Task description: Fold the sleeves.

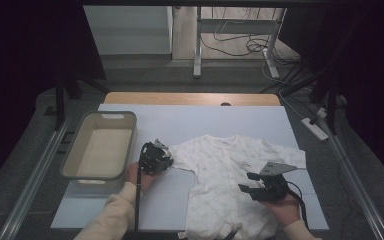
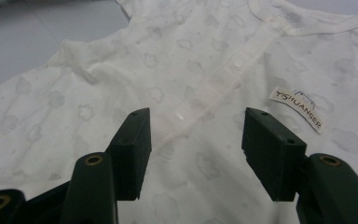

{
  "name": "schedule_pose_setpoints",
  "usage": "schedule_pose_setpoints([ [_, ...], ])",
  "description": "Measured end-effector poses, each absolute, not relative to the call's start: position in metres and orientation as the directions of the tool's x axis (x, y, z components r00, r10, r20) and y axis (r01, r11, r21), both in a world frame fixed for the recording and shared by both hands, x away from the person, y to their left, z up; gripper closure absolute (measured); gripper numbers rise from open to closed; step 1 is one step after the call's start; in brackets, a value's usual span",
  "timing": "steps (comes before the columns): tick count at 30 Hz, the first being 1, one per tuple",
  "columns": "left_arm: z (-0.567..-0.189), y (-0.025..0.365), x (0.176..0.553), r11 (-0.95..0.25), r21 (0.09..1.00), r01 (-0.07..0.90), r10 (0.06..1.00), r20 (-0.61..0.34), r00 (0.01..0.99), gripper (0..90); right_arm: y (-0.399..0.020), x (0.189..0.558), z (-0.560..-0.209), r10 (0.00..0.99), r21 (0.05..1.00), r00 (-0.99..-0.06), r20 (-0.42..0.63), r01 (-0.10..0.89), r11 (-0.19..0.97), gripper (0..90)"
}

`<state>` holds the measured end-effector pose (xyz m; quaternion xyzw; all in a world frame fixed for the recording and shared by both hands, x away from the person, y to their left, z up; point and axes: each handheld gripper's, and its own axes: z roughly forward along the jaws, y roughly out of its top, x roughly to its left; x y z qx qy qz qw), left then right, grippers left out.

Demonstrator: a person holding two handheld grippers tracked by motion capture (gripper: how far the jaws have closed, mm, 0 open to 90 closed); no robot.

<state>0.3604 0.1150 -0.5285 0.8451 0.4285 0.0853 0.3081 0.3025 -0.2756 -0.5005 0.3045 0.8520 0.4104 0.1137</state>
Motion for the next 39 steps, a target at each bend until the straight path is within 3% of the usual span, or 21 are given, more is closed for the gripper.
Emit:
schedule_pose_setpoints([
  [12,-0.503,0.104,0.354,-0.399,0.682,0.613,0.743,-0.152,0.652,86.2,-0.288,0.303,-0.497,0.638,0.786,-0.767,0.063,0.432,0.442,41.8],
  [39,-0.485,0.066,0.359,-0.427,0.722,0.545,0.664,-0.158,0.731,85.9,-0.293,0.305,-0.497,0.661,0.787,-0.748,0.059,0.442,0.430,40.0],
])
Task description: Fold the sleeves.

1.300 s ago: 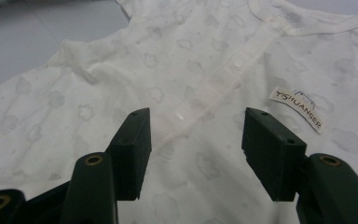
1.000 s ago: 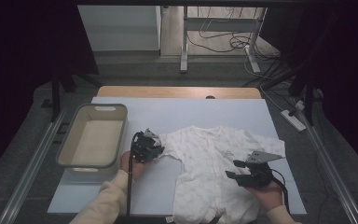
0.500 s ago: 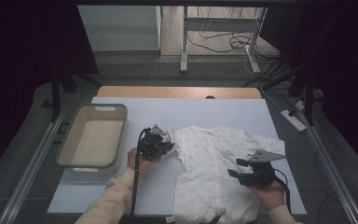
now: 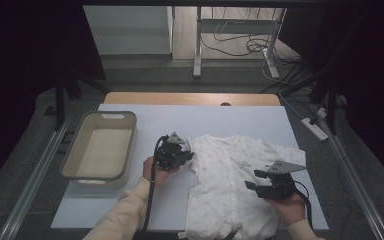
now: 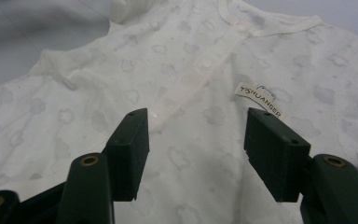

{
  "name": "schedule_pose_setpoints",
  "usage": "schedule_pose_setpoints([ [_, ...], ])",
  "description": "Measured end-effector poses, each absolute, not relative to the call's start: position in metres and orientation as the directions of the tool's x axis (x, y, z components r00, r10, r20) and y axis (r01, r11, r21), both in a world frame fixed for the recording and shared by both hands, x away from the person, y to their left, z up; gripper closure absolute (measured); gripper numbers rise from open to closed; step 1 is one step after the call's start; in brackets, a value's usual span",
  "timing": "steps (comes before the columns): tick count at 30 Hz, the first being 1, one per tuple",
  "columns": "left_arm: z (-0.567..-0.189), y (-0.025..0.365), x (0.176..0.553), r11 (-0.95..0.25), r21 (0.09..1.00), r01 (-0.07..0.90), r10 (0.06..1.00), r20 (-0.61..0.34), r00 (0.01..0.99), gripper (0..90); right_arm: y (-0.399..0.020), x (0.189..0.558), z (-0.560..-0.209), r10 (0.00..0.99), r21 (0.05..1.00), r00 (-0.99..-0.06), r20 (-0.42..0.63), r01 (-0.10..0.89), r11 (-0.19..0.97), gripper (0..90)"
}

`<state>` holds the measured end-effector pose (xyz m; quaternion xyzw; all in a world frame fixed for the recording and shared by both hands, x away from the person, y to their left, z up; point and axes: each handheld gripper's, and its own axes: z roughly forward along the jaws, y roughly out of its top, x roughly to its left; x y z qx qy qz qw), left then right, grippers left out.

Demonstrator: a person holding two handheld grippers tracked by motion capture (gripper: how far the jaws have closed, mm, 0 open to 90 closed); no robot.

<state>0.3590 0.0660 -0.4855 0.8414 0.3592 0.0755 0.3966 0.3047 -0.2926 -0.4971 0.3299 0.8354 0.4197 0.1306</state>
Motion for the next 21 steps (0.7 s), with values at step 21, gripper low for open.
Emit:
schedule_pose_setpoints([
  [21,-0.491,0.023,0.371,-0.494,0.709,0.503,0.600,-0.141,0.788,84.2,-0.293,0.305,-0.498,0.659,0.783,-0.749,0.063,0.447,0.433,39.9],
])
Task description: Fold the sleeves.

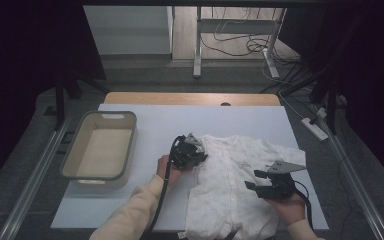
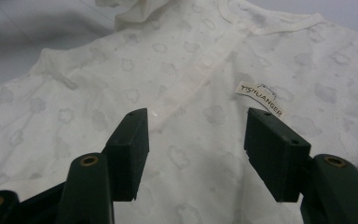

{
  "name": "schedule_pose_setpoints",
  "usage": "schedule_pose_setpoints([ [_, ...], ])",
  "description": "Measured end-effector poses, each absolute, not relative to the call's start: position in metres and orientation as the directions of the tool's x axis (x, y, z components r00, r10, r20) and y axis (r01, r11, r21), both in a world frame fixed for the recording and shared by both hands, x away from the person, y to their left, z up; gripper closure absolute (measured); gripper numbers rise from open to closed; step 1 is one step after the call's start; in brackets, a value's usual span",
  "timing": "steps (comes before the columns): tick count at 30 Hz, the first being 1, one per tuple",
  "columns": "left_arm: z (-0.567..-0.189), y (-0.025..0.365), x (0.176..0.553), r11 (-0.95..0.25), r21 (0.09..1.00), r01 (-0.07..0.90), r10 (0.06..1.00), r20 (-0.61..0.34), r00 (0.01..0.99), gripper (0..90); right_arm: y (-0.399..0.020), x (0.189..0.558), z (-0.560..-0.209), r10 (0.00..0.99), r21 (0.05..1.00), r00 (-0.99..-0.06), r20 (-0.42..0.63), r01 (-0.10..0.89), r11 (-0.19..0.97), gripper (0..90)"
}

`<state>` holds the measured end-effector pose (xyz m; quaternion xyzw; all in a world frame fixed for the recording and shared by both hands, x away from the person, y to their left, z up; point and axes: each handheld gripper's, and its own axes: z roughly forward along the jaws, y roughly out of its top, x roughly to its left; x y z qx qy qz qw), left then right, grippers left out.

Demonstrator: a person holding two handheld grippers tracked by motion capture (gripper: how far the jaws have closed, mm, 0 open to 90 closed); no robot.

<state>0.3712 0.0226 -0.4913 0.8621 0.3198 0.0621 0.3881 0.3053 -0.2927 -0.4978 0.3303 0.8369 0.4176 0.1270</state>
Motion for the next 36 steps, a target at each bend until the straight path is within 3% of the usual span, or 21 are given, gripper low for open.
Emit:
schedule_pose_setpoints([
  [3,-0.493,0.009,0.372,-0.520,0.703,0.485,0.574,-0.133,0.808,82.7,-0.292,0.306,-0.499,0.659,0.782,-0.749,0.064,0.448,0.433,39.9],
  [4,-0.494,0.005,0.371,-0.529,0.702,0.477,0.565,-0.129,0.815,77.7,-0.292,0.306,-0.499,0.660,0.782,-0.749,0.064,0.448,0.434,39.9],
  [7,-0.493,0.004,0.368,-0.538,0.698,0.473,0.561,-0.122,0.819,42.7,-0.292,0.306,-0.499,0.661,0.781,-0.748,0.065,0.450,0.432,39.9],
  [8,-0.490,0.007,0.367,-0.526,0.705,0.476,0.569,-0.123,0.813,38.0,-0.292,0.306,-0.499,0.661,0.782,-0.748,0.064,0.449,0.433,39.9],
  [20,-0.485,0.060,0.369,-0.459,0.704,0.542,0.667,-0.130,0.734,33.1,-0.288,0.305,-0.498,0.654,0.784,-0.754,0.062,0.442,0.435,40.0],
  [36,-0.491,0.077,0.364,-0.464,0.680,0.568,0.690,-0.124,0.713,33.8,-0.241,0.319,-0.494,0.586,0.789,-0.809,0.050,0.392,0.472,40.0],
])
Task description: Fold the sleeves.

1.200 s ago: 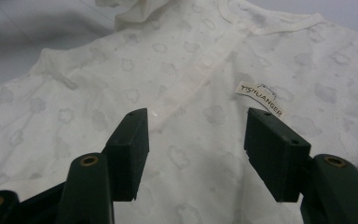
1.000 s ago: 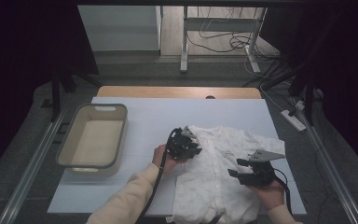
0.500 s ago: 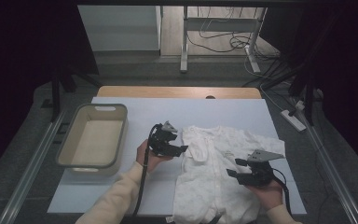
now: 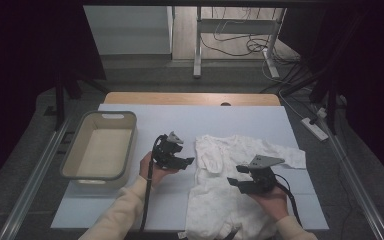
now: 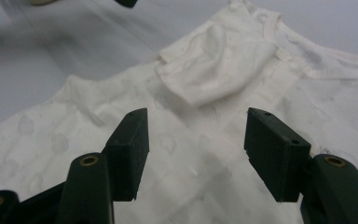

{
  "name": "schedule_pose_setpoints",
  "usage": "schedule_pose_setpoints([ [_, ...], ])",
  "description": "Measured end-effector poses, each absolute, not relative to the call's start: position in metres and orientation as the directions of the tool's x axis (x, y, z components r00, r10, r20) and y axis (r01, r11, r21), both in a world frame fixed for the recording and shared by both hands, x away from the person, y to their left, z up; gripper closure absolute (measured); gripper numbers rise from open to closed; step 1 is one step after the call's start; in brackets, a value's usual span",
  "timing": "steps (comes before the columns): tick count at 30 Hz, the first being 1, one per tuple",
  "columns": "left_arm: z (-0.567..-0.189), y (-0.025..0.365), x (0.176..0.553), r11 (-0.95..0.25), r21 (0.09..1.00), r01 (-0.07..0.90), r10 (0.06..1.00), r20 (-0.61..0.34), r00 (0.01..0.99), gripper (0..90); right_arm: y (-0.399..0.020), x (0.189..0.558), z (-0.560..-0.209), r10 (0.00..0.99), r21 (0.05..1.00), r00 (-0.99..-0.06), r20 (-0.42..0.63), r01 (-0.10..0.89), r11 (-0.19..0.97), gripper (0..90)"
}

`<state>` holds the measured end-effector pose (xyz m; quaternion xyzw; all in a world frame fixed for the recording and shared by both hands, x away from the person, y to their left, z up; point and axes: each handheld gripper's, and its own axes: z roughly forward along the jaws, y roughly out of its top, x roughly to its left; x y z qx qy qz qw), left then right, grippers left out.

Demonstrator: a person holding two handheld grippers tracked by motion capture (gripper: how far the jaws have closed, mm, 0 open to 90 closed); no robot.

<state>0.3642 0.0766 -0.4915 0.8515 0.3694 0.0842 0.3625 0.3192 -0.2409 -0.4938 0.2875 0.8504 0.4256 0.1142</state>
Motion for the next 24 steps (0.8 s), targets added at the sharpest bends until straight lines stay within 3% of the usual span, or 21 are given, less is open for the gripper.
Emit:
schedule_pose_setpoints([
  [24,-0.490,0.081,0.363,-0.482,0.674,0.560,0.695,-0.095,0.713,33.4,-0.173,0.364,-0.493,0.545,0.759,-0.838,0.018,0.366,0.538,40.0],
])
